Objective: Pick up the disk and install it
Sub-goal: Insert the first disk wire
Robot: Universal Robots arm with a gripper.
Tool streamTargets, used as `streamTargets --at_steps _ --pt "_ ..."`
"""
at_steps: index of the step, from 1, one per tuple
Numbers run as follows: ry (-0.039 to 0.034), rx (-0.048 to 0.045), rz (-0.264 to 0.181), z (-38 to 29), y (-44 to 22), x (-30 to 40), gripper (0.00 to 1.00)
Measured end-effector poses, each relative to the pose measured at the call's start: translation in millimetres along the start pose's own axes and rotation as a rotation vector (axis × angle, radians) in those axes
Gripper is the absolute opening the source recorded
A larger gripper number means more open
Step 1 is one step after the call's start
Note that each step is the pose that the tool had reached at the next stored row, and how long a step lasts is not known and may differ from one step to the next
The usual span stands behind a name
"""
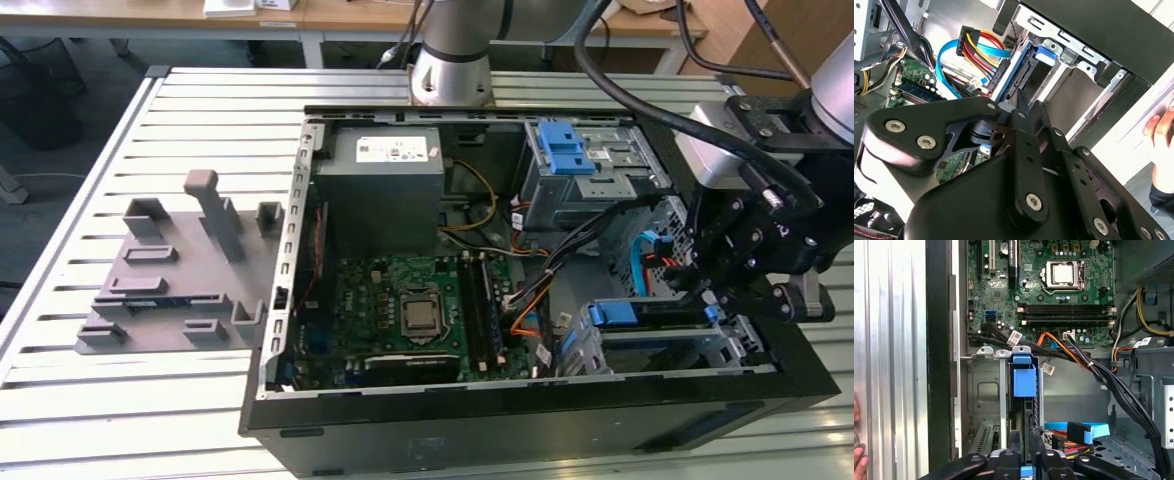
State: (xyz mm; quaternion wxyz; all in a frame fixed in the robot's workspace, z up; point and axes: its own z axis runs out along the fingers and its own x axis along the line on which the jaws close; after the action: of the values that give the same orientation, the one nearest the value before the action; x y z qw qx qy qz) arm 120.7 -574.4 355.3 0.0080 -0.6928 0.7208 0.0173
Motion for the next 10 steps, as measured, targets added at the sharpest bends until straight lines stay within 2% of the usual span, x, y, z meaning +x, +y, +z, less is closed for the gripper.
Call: streamTargets --at_steps 1,10 --pt "0.0000 0.0000 0.000 0.0 0.0 0.0 0.24" --pt "0.0001 0.0000 0.000 -2.4 0.0 -1.5 0.24"
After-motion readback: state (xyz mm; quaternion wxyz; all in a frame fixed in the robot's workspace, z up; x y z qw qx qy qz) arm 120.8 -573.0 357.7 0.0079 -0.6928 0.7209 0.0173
